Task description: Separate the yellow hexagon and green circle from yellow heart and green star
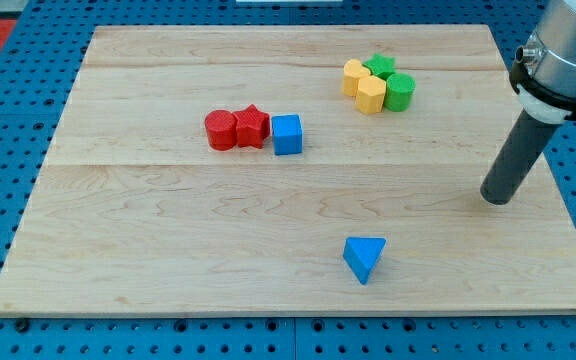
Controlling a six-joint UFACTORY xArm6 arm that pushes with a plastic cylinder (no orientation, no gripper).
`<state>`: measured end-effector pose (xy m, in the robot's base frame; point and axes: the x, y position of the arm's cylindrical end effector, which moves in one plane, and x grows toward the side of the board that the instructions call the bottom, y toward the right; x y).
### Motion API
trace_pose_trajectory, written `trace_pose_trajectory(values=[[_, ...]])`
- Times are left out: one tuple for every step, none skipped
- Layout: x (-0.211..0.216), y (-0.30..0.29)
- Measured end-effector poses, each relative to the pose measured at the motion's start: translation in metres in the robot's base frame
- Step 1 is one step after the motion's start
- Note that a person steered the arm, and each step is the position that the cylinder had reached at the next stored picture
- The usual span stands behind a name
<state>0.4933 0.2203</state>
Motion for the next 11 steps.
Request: trace_pose_trajectory(values=[[0.000,0.000],[0.000,-0.007],[0.000,-0.049],[-0.013,-0.065],[-0.062,0.011],[-0.117,0.028],[-0.163,0.028],[-0.188,0.011],[-0.187,-0.031],[-0.181,-0.078],[-0.177,-0.121]])
